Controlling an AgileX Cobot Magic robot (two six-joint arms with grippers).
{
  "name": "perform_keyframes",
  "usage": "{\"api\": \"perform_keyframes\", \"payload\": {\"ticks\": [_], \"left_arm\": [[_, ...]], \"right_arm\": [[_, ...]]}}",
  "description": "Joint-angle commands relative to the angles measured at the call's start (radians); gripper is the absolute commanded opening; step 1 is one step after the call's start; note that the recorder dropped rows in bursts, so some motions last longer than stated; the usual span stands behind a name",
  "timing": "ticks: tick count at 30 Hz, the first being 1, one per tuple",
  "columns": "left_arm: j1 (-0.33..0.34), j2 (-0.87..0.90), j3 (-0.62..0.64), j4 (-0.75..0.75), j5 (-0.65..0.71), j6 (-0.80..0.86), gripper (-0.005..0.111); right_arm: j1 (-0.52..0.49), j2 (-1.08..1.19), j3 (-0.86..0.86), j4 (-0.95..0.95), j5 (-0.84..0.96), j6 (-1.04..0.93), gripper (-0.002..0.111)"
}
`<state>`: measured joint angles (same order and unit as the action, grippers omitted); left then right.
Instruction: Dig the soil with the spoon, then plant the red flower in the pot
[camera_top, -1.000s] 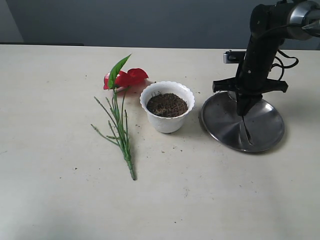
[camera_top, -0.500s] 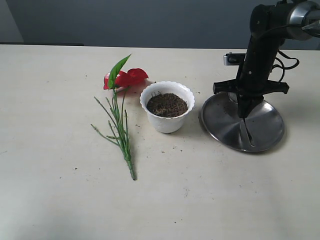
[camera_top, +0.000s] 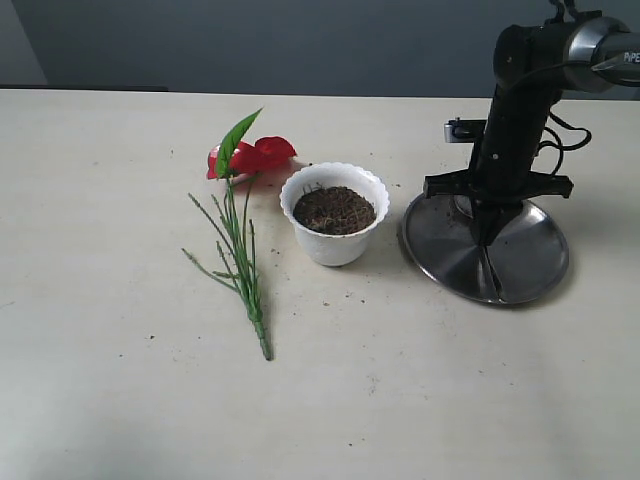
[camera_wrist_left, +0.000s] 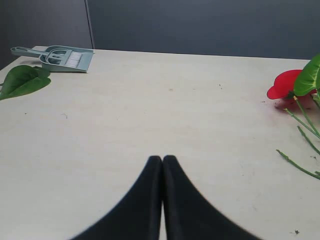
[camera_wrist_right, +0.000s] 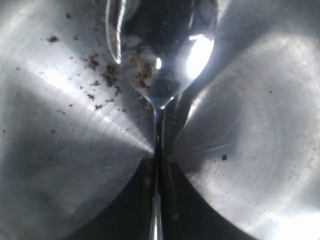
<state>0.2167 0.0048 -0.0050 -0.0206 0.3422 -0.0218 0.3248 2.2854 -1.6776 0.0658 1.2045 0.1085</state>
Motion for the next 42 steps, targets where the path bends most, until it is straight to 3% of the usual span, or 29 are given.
{"api": "perform_keyframes", "payload": {"ticks": [1,13,15,19,23,37,39,42], "left_arm": [[0.001,-0.005,0.005,-0.001,-0.006,0.001,0.0],[0.001,-0.005,0.005,-0.001,-0.006,0.001,0.0],[0.001,-0.005,0.005,-0.001,-0.006,0.001,0.0],[0.001,-0.005,0.005,-0.001,-0.006,0.001,0.0],[0.001,-0.005,0.005,-0.001,-0.006,0.001,0.0],[0.001,-0.005,0.005,-0.001,-0.006,0.001,0.0],[0.001,-0.005,0.005,-0.001,-0.006,0.001,0.0],[0.001,-0.005,0.005,-0.001,-0.006,0.001,0.0]], "right_arm": [[-0.005,0.01,-0.003,0.008,-0.021,-0.004,-0.001],[-0.005,0.01,-0.003,0.003,-0.025,-0.004,0.0],[-0.005,0.01,-0.003,0.003,-0.029,-0.004,0.005],[-0.005,0.01,-0.003,0.003,-0.033,-0.004,0.026],[-0.005,0.01,-0.003,0.003,-0.033,-0.006,0.034],[-0.005,-0.061,-0.003,-0.038,-0.017,-0.012,0.033],[-0.005,-0.099,-0.005,-0.066,-0.029,-0.012,0.026],[-0.005,-0.163,-0.005,-0.094,-0.066,-0.004,0.002]]}}
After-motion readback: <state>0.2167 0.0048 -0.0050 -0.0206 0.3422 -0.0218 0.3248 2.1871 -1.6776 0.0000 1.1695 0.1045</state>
